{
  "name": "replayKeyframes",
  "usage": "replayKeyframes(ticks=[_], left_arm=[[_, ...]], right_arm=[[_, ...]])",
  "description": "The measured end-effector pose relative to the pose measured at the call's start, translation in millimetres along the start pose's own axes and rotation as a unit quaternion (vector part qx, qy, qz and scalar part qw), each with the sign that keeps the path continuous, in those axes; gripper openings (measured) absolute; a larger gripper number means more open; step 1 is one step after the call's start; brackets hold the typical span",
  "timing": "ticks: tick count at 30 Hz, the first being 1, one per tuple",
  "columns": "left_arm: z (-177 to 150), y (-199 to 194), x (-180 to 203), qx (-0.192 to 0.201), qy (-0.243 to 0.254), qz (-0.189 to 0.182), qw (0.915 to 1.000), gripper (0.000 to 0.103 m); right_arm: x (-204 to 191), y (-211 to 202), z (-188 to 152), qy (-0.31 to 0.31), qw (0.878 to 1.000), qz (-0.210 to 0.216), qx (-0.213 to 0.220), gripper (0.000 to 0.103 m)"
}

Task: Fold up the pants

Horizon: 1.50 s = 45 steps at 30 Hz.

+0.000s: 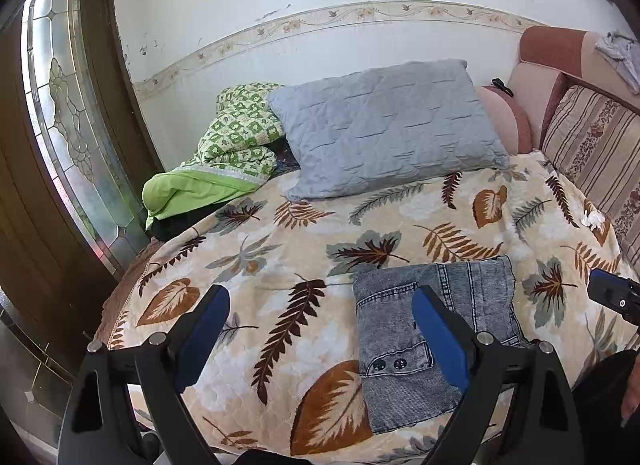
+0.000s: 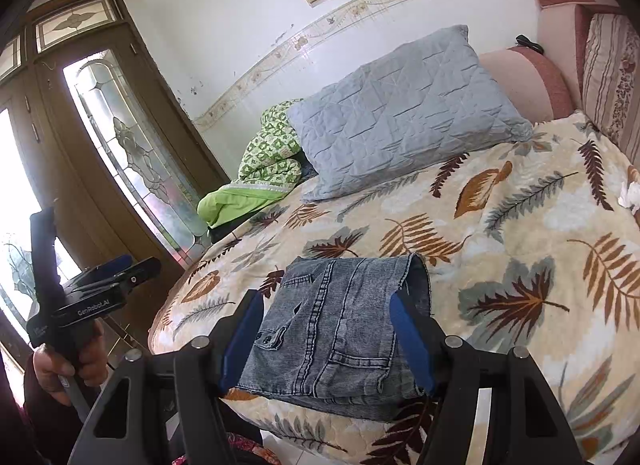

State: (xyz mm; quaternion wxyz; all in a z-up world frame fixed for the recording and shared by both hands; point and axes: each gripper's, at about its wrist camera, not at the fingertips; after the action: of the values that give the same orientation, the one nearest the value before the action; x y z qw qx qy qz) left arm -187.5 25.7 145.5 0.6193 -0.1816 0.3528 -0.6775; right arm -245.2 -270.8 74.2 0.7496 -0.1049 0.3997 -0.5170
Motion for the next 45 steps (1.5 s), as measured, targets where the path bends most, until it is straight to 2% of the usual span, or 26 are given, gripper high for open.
replayKeyframes(ticks=[11, 15, 18, 24, 27, 30, 34, 38, 45], left_arm=[[-2, 7, 0, -0.008, 0.002, -0.003, 1.0, 0.093], [-7, 24, -3, -0.037, -0.002, -0.017, 0.9992, 0.093], [-17, 46, -6, -0.075, -0.004, -0.024, 0.9968, 0.093], [-39, 94, -16, -0.158, -0.024, -0.07, 0.9846, 0.093], [-46, 116, -22, -0.187, -0.037, -0.111, 0.9754, 0.093], [-53, 139, -25, -0.217, -0.056, -0.163, 0.9608, 0.093], [-58, 153, -26, -0.226, -0.071, -0.195, 0.9519, 0.093], [-61, 158, -17, -0.228, -0.064, -0.221, 0.946, 0.093], [-63, 180, -12, -0.246, -0.085, -0.265, 0.9284, 0.093]], right_arm=[[3, 6, -2, 0.002, 1.0, 0.002, -0.007, 0.069], [8, 11, -4, 0.009, 1.0, 0.003, -0.016, 0.069], [15, 15, -9, 0.018, 1.0, -0.001, -0.024, 0.069], [39, 31, -15, 0.059, 0.997, 0.004, -0.053, 0.071], [54, 43, -20, 0.089, 0.993, 0.016, -0.075, 0.073], [72, 62, -25, 0.126, 0.986, 0.023, -0.111, 0.073], [93, 81, -29, 0.168, 0.976, 0.028, -0.139, 0.073], [106, 97, -30, 0.191, 0.968, 0.034, -0.16, 0.073], [113, 125, -35, 0.202, 0.957, 0.029, -0.208, 0.073]])
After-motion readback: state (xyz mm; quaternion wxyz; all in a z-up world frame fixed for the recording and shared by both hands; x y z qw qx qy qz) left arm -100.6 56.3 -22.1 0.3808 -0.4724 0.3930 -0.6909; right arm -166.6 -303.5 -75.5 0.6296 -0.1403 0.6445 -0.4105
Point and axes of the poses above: each gripper's, at about its wrist camera, not at the fingertips, and y roughly the way its jaws point, x to its right, z to its top, and after that the axes turned 7 degrees about -x, right-handed
